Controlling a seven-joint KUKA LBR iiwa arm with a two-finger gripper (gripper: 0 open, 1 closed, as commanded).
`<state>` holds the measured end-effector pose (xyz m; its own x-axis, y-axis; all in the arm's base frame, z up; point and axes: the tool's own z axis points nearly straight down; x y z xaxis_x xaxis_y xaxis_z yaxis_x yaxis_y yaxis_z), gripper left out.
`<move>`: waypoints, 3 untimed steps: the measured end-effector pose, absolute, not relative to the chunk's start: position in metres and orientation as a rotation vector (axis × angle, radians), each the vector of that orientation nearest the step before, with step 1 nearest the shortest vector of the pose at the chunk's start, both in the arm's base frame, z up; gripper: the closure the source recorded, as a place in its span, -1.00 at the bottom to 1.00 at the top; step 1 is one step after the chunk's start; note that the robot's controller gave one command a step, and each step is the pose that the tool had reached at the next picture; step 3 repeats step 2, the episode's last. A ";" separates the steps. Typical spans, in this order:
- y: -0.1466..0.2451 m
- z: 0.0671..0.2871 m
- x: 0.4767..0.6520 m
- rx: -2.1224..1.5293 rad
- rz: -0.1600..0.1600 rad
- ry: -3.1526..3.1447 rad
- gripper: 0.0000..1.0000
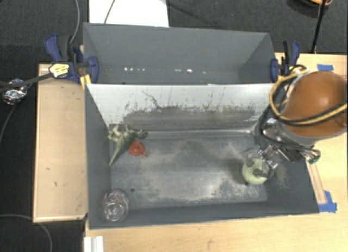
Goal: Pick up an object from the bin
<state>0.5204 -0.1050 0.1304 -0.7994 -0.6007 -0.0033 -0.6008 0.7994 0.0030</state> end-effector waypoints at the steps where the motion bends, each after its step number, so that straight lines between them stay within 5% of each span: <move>1: -0.110 0.161 0.519 -1.007 -0.006 2.960 1.00; 2: -0.107 0.211 0.514 -1.015 0.008 2.970 1.00; 3: -0.107 0.211 0.514 -1.015 0.008 2.970 1.00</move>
Offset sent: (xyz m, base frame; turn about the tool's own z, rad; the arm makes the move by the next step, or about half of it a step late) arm -0.0096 0.0003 0.1460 -0.0193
